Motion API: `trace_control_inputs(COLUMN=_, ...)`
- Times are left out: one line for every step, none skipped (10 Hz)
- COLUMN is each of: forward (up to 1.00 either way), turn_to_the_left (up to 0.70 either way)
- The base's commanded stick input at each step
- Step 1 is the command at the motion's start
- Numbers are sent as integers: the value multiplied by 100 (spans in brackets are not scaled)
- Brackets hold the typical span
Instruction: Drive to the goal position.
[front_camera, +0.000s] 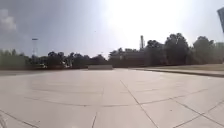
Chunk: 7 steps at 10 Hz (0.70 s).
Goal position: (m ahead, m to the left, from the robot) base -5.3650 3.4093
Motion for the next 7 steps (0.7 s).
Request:
trace_control_inputs(forward=38, turn_to_the_left=0)
trace_control_inputs(forward=38, turn_to_the_left=0)
trace_control_inputs(forward=38, turn_to_the_left=0)
trace_control_inputs(forward=38, turn_to_the_left=0)
trace_control_inputs(forward=38, turn_to_the_left=0)
trace_control_inputs(forward=38, turn_to_the_left=0)
trace_control_inputs(forward=38, turn_to_the_left=0)
